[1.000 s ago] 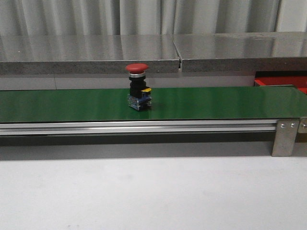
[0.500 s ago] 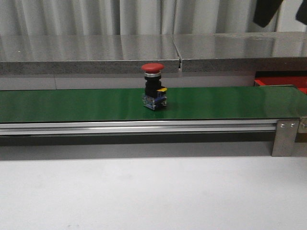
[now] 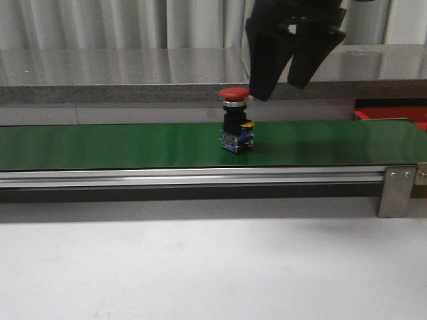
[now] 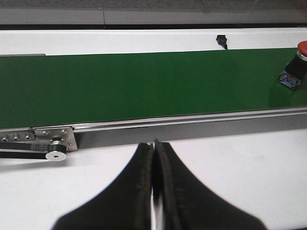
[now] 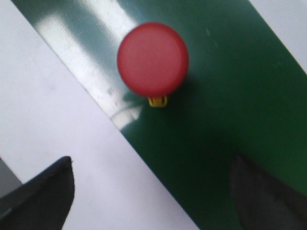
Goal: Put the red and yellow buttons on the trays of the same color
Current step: 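Lower the right gripper onto the red button on the belt and grasp, then carry the red button into the red tray and release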
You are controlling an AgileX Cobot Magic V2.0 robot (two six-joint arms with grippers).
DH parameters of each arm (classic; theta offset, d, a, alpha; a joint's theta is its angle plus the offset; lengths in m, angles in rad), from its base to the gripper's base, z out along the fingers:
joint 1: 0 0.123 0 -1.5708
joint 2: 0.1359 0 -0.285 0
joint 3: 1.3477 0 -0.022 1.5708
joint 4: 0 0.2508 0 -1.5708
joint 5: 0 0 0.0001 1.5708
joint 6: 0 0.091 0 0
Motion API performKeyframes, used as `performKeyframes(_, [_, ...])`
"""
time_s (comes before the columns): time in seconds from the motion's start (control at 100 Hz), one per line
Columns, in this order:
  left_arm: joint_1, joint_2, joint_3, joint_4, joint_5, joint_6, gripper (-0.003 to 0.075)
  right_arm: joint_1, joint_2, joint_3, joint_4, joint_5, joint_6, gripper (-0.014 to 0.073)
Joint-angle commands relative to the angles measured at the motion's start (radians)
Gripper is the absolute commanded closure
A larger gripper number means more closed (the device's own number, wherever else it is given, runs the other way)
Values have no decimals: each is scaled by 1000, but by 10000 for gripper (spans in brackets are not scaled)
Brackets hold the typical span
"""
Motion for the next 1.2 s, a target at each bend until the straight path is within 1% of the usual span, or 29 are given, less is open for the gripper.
performKeyframes(0.0, [-6, 3, -25, -14, -69, -2, 739, -1, -23, -33, 44, -82, -14, -52])
performKeyframes(0.09, [-6, 3, -25, -14, -69, -2, 739, -1, -5, -33, 55, -148, -14, -52])
performKeyframes(0.17, [-6, 3, -25, -14, -69, -2, 739, -1, 4, -33, 61, -170, -14, -49])
performKeyframes(0.21, [-6, 3, -25, -14, -69, -2, 739, -1, 9, -33, 61, -180, -14, -33])
performKeyframes(0.28, [-6, 3, -25, -14, -69, -2, 739, -1, 17, -33, 61, -189, -14, 48])
performKeyframes(0.33, [-6, 3, -25, -14, -69, -2, 739, -2, 18, -32, 61, -191, -14, 134])
performKeyframes(0.38, [-6, 3, -25, -14, -69, -2, 739, -2, 18, -31, 61, -193, -14, 238])
performKeyframes(0.45, [-6, 3, -25, -14, -69, -2, 739, -2, 18, -31, 61, -202, -14, 349])
performKeyframes(0.52, [-6, 3, -25, -14, -69, -2, 739, -2, 17, -31, 61, -212, -14, 424])
performKeyframes(0.59, [-6, 3, -25, -14, -69, -2, 739, -4, 10, -31, 61, -221, -14, 464])
performKeyframes(0.71, [-6, 3, -25, -14, -69, -2, 739, -16, -15, -31, 58, -250, -14, 482])
performKeyframes(0.83, [-6, 3, -25, -14, -69, -2, 739, -63, -55, -31, 57, -299, -3, 482])
performKeyframes(0.99, [-6, 3, -25, -14, -69, -2, 739, -158, -90, -31, 57, -319, 5, 482])
performKeyframes(1.19, [-6, 3, -25, -14, -69, -2, 739, -313, -87, -31, 58, -330, 7, 482])
